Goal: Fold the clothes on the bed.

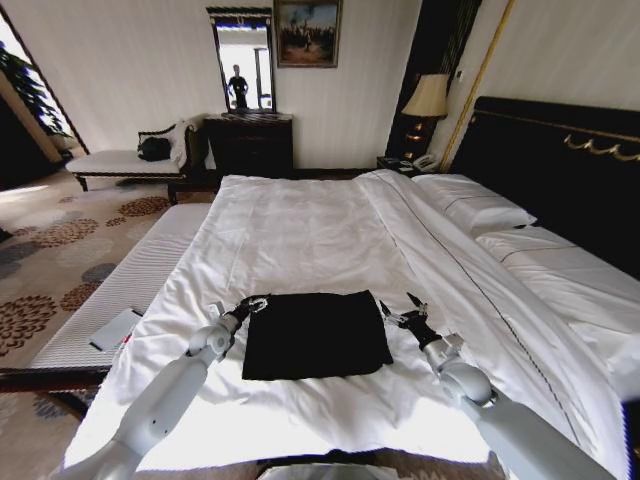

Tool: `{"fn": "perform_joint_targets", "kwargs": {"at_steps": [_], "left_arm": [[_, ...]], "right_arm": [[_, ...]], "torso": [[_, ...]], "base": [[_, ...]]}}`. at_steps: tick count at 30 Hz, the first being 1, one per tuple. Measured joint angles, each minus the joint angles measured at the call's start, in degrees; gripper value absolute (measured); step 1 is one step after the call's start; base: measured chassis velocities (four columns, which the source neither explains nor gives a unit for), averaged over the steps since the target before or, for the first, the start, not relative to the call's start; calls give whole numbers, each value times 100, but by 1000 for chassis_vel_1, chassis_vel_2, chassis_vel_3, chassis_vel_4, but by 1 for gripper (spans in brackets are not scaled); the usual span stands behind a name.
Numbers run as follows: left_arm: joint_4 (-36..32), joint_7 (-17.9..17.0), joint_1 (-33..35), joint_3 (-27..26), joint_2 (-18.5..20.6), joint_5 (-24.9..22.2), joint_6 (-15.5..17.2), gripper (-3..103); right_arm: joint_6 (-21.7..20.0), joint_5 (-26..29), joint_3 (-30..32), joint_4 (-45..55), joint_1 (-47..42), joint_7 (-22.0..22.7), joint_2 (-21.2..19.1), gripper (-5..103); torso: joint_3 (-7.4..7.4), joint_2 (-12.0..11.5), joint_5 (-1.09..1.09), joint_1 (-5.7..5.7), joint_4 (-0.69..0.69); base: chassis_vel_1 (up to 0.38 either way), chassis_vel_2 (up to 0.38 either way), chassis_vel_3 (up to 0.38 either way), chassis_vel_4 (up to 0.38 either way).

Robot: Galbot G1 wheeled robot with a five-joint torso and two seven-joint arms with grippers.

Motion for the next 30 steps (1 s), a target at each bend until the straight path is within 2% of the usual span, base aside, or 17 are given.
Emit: {"fn": "perform_joint_targets", "kwargs": {"at_steps": [4,6,7,9,11,13,17,19,22,23,29,30], "left_arm": [[17,-1,-63,69,8,-57,47,100],[-38,-2,-80,112,10,-98,59,100],[-38,-2,-80,112,10,-98,59,100],[-126,-3,-80,144,19,-109,60,102],[-280,-2,-68,185,42,-122,58,98],[-331,-2,-60,200,56,-125,58,98],[-440,-3,-56,266,107,-129,56,78],[-431,-2,-67,272,106,-128,56,78],[-370,-2,-97,284,92,-127,56,61],[-370,-2,-97,284,92,-127,56,61],[-353,-3,-106,399,91,-98,56,43],[-353,-3,-106,399,91,-98,56,43]], "right_arm": [[-95,310,-200,-136,261,88,45,100],[-394,1076,-297,-55,400,123,32,100],[-394,1076,-297,-55,400,123,32,100],[-770,1813,-336,78,544,158,13,100],[-1114,2395,-429,142,821,154,-23,100],[-1197,2520,-485,157,916,124,-54,100],[-1548,2682,-809,105,1223,-165,-172,100],[-1628,2660,-918,-15,1308,-202,-173,100],[-1721,2631,-1157,-526,1612,-249,-79,100],[-1721,2631,-1157,-526,1612,-249,-79,100],[-1840,2892,-1597,-1020,2192,-272,30,100],[-1840,2892,-1597,-1020,2192,-272,30,100]], "torso": [[0,0,1,0,0],[0,0,0,0,0],[0,0,0,0,0],[0,0,0,0,-3],[0,0,-2,-1,0],[0,0,-1,-1,0],[0,0,-1,-1,-2],[0,0,-1,-1,-1],[0,0,1,-1,-2],[0,0,1,-1,-2],[0,0,-1,-1,-1],[0,0,-1,-1,-1]], "base": [[0,0,0,0],[0,0,0,0],[0,0,0,0],[0,0,0,0],[0,0,0,0],[0,0,0,0],[0,0,0,0],[0,0,0,0],[0,0,0,0],[0,0,0,0],[0,0,0,0],[0,0,0,0]]}}
